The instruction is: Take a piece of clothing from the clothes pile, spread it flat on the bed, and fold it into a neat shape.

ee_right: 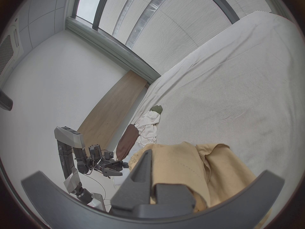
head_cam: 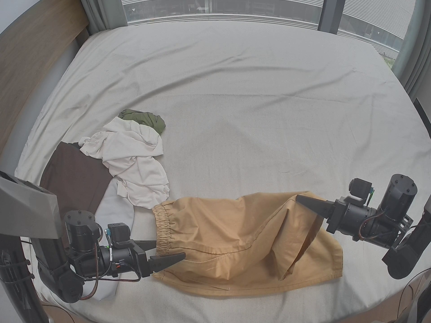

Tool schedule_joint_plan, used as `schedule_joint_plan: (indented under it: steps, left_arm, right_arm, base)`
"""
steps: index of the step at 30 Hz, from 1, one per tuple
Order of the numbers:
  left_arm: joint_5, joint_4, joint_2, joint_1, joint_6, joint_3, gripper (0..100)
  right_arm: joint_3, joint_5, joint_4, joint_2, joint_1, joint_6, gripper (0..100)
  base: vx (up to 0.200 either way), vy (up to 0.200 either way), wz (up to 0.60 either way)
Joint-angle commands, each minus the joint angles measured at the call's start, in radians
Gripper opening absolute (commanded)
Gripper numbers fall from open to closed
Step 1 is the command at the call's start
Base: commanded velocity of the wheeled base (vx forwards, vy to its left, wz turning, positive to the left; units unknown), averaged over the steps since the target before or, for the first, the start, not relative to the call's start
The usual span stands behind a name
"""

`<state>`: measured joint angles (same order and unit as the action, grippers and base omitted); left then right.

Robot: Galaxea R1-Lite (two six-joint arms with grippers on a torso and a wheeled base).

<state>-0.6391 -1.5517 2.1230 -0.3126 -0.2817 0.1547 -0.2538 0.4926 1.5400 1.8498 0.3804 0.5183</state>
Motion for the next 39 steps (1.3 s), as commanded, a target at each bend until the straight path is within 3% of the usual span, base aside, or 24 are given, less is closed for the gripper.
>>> schedule_joint_plan:
  steps: [1, 18, 19, 29, 39]
  left_arm:
    - [-0.001, -0.001, 0.000, -0.019, -0.001, 0.002, 100]
    - [0.001, -0.002, 0.043, -0.059, 0.003, 0.020, 100]
    - [0.003, -0.002, 0.046, -0.057, 0.003, 0.023, 0]
    - [0.001, -0.002, 0.060, -0.056, 0.006, 0.039, 0]
    - [0.003, -0.001, -0.161, 0.007, -0.008, 0.094, 0]
  right_arm:
    - [0.001, 0.000, 0.000, 0.000, 0.000, 0.000, 0]
    - [0.001, 0.000, 0.000, 0.000, 0.003, 0.000, 0]
    - [0.001, 0.000, 0.000, 0.000, 0.003, 0.000, 0]
    - [-0.002, -0.002, 0.000, -0.001, 0.002, 0.000, 0]
    - [-0.007, 0.000, 0.000, -0.014, -0.002, -0.001, 0]
  base:
    - [0.000, 0.000, 0.00]
    - [0.000, 0.000, 0.00]
    - [0.000, 0.000, 0.00]
    - [0.000, 0.000, 0.00]
    - [0.000, 0.000, 0.00]
